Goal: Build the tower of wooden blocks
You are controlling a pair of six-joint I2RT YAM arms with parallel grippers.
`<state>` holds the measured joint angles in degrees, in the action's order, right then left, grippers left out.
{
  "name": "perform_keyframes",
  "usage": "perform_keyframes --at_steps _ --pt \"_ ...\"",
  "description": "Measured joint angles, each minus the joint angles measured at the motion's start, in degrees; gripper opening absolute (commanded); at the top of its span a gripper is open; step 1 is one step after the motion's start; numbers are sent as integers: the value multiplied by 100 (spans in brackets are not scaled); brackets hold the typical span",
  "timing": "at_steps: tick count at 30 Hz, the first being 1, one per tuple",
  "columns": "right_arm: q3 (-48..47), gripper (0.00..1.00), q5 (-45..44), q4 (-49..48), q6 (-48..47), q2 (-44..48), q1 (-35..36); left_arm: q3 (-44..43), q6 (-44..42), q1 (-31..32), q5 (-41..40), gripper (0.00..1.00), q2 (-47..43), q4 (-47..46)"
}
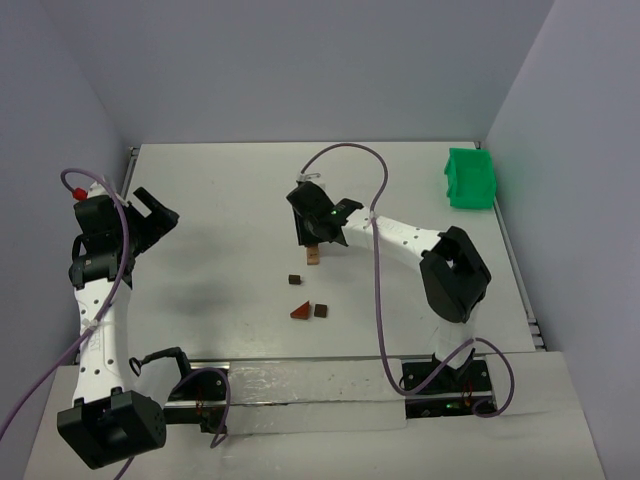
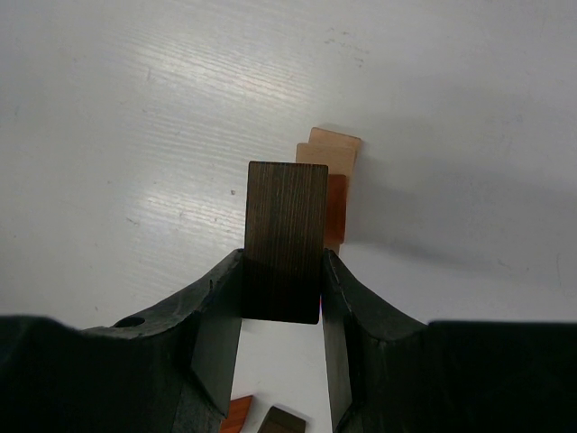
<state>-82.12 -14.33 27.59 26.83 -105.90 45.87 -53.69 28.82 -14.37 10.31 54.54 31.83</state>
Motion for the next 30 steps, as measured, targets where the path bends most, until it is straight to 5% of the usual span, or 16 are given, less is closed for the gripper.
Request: perform_keyframes --at_steps 30 --pt "377 11 -101 -419 22 265 -141 52 0 0 79 99 0 -129"
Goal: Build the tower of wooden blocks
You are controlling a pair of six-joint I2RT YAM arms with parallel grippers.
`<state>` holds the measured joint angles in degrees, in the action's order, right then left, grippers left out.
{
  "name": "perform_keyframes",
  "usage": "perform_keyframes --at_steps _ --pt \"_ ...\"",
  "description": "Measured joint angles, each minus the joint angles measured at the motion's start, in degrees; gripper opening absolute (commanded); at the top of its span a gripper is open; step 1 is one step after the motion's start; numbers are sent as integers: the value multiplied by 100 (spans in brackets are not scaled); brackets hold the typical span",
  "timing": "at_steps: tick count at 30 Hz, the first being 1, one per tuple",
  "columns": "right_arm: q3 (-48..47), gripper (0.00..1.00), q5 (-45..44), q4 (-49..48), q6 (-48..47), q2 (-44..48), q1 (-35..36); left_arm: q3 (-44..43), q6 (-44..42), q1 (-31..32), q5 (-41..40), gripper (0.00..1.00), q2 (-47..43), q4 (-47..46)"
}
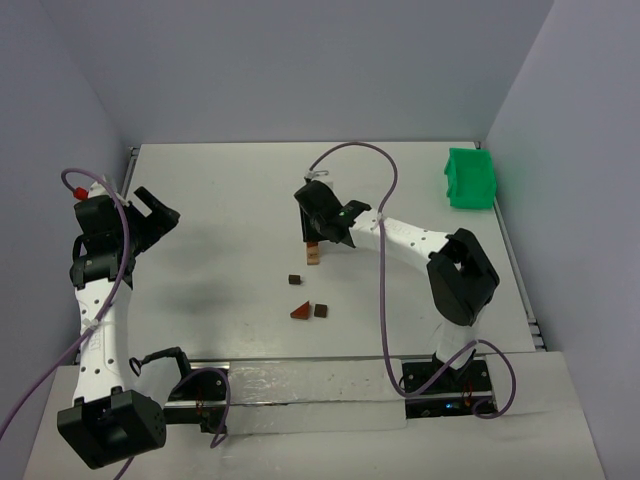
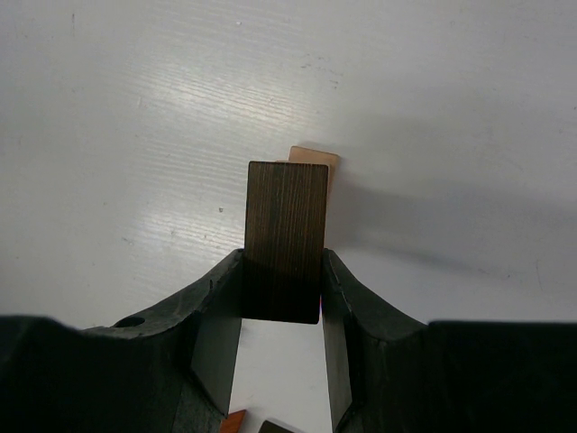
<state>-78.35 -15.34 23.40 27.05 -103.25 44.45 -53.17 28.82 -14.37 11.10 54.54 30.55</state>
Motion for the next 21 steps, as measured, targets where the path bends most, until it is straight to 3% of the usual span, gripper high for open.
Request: perform_keyframes --at_steps 21 --pt "-38 13 156 40 39 -223 -64 2 0 0 30 99 0 -35"
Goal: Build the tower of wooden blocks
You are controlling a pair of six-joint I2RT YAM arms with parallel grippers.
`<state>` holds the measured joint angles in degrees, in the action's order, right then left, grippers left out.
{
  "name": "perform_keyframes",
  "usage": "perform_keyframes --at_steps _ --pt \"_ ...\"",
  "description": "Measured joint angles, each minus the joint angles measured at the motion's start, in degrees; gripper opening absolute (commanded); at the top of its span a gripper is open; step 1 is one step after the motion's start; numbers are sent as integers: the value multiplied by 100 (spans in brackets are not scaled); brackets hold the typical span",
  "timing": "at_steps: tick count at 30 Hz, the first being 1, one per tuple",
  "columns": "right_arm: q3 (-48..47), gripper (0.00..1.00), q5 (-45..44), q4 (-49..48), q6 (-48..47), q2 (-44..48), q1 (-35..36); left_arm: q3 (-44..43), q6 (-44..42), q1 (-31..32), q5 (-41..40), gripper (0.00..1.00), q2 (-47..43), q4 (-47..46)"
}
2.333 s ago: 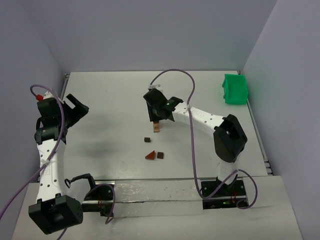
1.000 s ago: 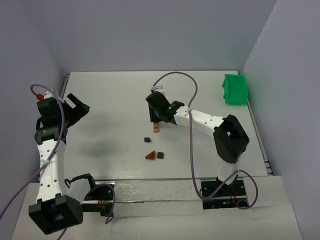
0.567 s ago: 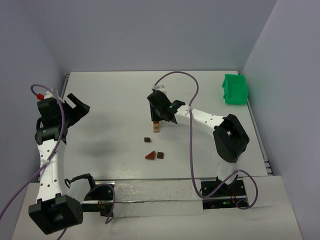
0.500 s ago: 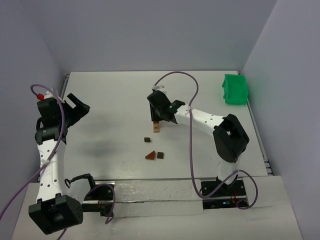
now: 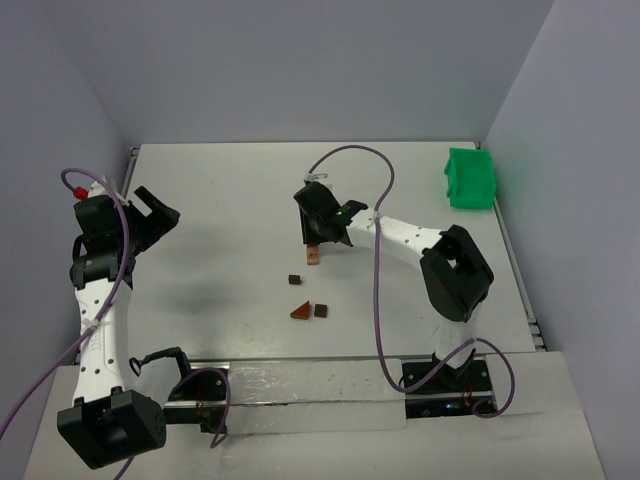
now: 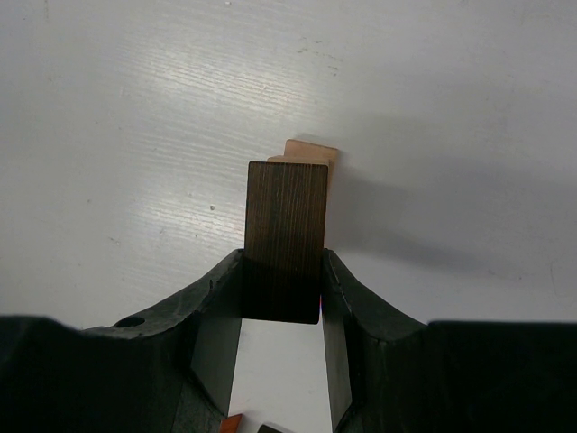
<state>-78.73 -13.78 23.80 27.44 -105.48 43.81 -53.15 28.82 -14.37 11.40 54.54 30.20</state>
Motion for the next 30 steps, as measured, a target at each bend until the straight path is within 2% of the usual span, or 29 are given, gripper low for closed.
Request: perform_keyframes --at_steps 30 --pt "-121 25 118 117 22 -183 -11 2 -59 0 85 99 0 0"
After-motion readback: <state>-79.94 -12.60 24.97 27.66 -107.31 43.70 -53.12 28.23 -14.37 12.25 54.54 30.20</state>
